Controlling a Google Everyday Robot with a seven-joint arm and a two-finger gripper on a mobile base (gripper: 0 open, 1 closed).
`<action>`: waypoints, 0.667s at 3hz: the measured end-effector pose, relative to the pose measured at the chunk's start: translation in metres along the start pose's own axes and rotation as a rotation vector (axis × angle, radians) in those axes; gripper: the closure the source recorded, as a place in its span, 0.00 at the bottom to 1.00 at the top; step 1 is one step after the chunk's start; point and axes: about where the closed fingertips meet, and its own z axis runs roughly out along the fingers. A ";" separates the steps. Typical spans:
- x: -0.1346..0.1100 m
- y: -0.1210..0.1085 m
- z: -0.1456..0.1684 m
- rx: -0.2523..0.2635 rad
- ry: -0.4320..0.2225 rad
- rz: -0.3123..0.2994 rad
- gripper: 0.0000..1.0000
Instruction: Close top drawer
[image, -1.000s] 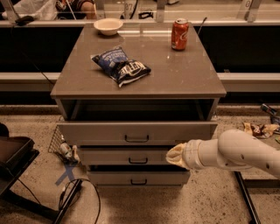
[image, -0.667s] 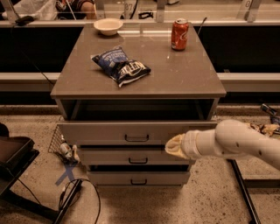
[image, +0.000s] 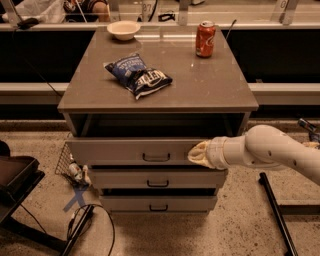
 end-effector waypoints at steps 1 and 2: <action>0.024 -0.034 0.025 0.043 -0.014 0.020 1.00; 0.024 -0.034 0.025 0.043 -0.014 0.020 1.00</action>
Offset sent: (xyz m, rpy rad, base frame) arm 0.0946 -0.0276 -0.0307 0.0548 -0.0619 -0.0744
